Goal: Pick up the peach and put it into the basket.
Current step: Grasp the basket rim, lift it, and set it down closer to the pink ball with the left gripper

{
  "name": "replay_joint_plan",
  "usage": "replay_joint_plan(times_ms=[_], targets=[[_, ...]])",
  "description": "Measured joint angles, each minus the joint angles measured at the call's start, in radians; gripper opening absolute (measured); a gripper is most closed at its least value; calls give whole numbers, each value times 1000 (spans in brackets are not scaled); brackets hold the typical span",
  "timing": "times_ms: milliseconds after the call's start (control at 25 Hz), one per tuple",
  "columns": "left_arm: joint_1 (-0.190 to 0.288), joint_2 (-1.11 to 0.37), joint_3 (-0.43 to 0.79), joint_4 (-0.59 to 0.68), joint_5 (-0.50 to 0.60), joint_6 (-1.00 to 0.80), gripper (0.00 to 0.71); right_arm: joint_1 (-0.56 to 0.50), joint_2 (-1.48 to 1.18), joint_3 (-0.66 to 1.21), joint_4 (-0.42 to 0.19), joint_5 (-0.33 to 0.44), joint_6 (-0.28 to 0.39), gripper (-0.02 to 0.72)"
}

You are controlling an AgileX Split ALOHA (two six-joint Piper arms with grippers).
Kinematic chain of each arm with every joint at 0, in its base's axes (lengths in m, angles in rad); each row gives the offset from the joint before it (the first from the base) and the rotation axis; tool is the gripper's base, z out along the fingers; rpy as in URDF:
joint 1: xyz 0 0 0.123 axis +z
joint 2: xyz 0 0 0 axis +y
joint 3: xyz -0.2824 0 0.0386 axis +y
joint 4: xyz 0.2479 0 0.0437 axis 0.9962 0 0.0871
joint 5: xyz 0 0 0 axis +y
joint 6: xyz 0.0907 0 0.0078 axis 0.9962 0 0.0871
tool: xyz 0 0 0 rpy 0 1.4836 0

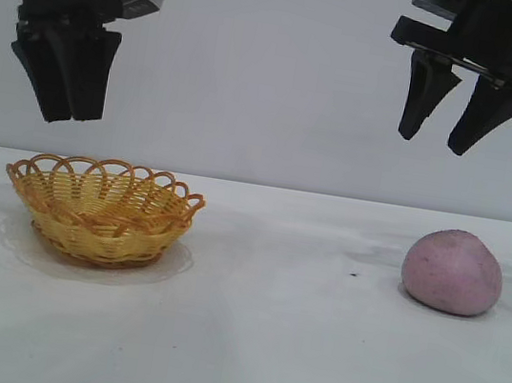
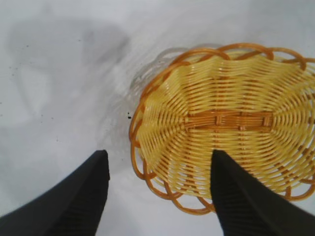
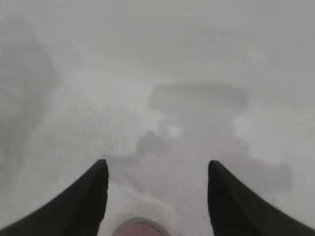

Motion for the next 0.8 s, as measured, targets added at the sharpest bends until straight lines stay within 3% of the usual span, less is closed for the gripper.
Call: replay_joint_plan(times_ms=[160,240,400,480,520,800], targets=[[0,43,-6,10,0,6,422,0,1,0,0,0,0,365],[-2,57,-9,16,-2,6,345,0,6,0,0,0,0,365],[-26,73,-9,48,-2,6,89,0,10,0,-2,2,0,365],[-39,73,-11,48,4,-8,60,0,10,0,-2,2,0,365],[-46,71,-13,48,6,-35,0,0,10,0,-2,2,0,365],[-59,17,-13,44,21,-368,0,0,10,0,-4,2,0,365]])
